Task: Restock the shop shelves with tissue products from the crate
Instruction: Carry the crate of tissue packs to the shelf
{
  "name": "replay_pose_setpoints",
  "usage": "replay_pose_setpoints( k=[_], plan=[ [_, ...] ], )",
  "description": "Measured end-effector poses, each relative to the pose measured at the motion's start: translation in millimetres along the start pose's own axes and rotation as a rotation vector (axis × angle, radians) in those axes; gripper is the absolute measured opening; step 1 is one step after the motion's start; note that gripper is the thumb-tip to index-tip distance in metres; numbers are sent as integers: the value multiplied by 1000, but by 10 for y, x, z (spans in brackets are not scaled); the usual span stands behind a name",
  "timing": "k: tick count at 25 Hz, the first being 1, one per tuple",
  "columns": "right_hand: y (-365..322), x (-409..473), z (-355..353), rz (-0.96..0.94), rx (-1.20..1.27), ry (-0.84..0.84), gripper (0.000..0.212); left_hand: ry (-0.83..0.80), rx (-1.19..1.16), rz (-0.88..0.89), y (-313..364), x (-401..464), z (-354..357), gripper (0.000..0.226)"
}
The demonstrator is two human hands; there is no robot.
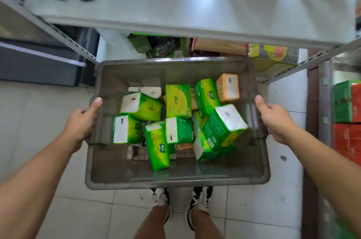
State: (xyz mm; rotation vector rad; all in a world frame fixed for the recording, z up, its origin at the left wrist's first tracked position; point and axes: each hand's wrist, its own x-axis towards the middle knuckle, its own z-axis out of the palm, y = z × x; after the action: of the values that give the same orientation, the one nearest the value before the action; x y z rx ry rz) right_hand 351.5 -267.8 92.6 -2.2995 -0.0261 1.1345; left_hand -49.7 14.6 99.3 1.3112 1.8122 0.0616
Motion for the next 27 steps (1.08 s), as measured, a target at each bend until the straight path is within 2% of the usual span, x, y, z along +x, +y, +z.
replay_pose_setpoints(
  k=[3,7,9,12,14,18,22,23,26,27],
  plan=[
    [-507,-544,-73,-108,-107,-56,59,55,-18,-36,97,-467,-660,69],
    [-1333,-1387,-146,-273,-223,-173,87,181,-152,-108,162,-1285,-1679,60],
    [-1791,-1802,-134,-354,-300,-225,78,205,-206,-120,133,-1641,-2221,66],
    [-2440,-2379,-17,-449,-347,-251,79,272,-311,-163,60,-2032,-2930,89],
    [-2843,-2785,123,-523,-352,-257,72,317,-390,-197,-44,-2303,-3403,96],
    [-3539,-3582,546,-590,-378,-305,82,398,-526,-264,-675,-2515,-4262,106],
    [-4036,-4168,1198,-618,-376,-422,99,517,-634,-276,-803,-3046,-4918,110],
    [-4154,-4355,1395,-622,-384,-458,96,559,-662,-268,-879,-3139,-5063,106],
    [-4398,-4831,1957,-636,-405,-518,71,638,-679,-310,-1197,-3288,-5498,99],
    [-4457,-4937,2096,-643,-408,-542,71,651,-656,-305,-1285,-3310,-5603,94]
  ],
)
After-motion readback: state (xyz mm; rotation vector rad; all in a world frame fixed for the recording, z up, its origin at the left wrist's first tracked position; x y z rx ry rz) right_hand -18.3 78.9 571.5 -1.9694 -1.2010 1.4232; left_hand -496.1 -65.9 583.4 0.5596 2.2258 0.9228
